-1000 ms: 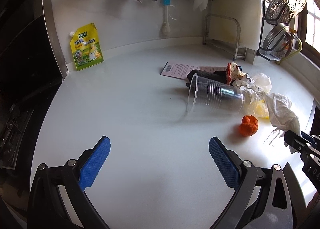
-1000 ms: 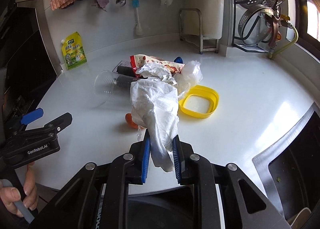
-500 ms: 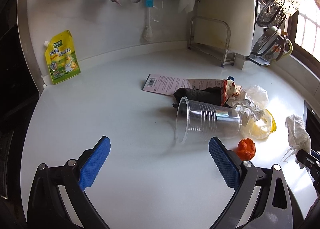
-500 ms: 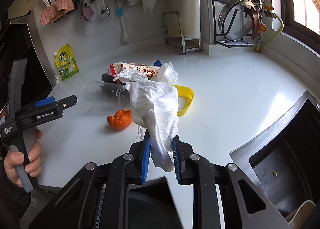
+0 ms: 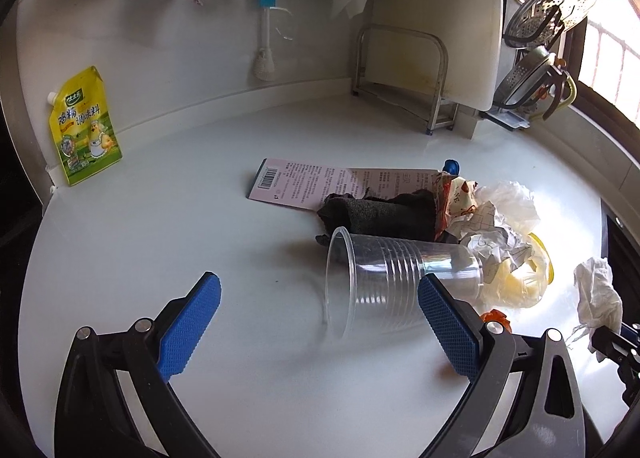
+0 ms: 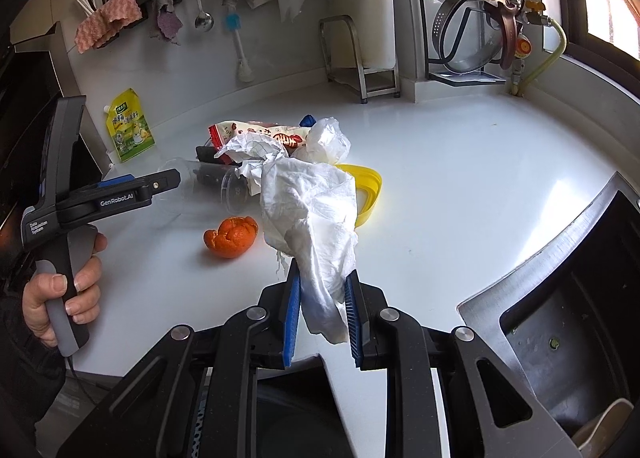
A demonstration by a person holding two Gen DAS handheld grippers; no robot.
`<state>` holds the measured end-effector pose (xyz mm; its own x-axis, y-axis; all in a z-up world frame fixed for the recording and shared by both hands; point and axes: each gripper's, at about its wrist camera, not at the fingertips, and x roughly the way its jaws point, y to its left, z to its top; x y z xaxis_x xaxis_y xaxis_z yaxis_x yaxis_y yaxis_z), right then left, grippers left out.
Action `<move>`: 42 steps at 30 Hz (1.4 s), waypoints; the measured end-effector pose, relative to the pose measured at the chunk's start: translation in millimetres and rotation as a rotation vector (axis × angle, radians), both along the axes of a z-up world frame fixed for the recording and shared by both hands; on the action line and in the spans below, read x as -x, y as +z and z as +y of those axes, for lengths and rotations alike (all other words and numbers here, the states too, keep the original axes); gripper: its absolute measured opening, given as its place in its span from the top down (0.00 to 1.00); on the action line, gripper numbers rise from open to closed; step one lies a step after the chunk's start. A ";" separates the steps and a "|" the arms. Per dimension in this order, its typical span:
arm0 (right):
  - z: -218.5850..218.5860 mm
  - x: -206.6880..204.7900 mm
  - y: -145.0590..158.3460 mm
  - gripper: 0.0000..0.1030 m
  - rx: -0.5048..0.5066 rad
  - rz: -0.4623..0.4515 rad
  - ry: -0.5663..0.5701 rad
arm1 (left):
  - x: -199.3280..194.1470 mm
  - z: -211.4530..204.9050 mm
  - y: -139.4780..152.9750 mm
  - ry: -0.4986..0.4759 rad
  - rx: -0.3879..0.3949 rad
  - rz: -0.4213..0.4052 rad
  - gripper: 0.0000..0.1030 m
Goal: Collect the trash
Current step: 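Lift the tissue with the right tool while the left tool reaches the clear cup, then carry the tissue in the right tool while the left tool carries the cup to the basket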
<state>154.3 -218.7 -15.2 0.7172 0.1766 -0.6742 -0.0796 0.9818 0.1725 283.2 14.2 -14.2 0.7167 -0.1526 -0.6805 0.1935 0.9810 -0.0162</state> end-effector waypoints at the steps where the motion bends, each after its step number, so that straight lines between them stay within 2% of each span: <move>1: -0.2 0.0 -0.1 0.80 -0.001 0.000 0.000 | -2.7 -1.3 -0.7 -0.006 0.007 0.004 0.06; 10: -2.5 0.6 -0.5 0.80 -0.019 -0.001 -0.003 | -16.5 -6.0 -3.7 -0.041 0.067 0.023 0.05; 14: -2.7 0.4 -0.3 0.80 -0.019 0.001 -0.003 | -13.8 -12.3 -1.8 -0.058 0.049 -0.006 0.10; 20: -2.4 -0.9 -2.1 0.80 -0.018 0.007 -0.004 | -7.6 -26.5 3.9 -0.127 0.030 -0.039 0.43; 21: -2.4 -0.8 -2.1 0.80 -0.018 0.007 -0.005 | -6.7 -28.2 4.2 -0.138 0.031 -0.040 0.51; 25: -2.7 -0.9 -3.1 0.80 -0.018 0.010 -0.009 | -0.9 -32.0 6.6 -0.159 0.031 -0.050 0.62; 28: -1.7 -1.5 -3.1 0.80 -0.019 0.013 -0.009 | 2.4 -30.6 7.2 -0.168 0.052 -0.039 0.83; 31: -1.7 -1.5 -3.4 0.80 -0.020 0.014 -0.011 | 6.2 -31.2 5.5 -0.163 0.049 -0.027 0.95; 42: -2.1 -0.4 -1.8 0.80 -0.022 0.009 -0.013 | 24.4 -29.4 9.9 -0.144 0.056 -0.043 0.96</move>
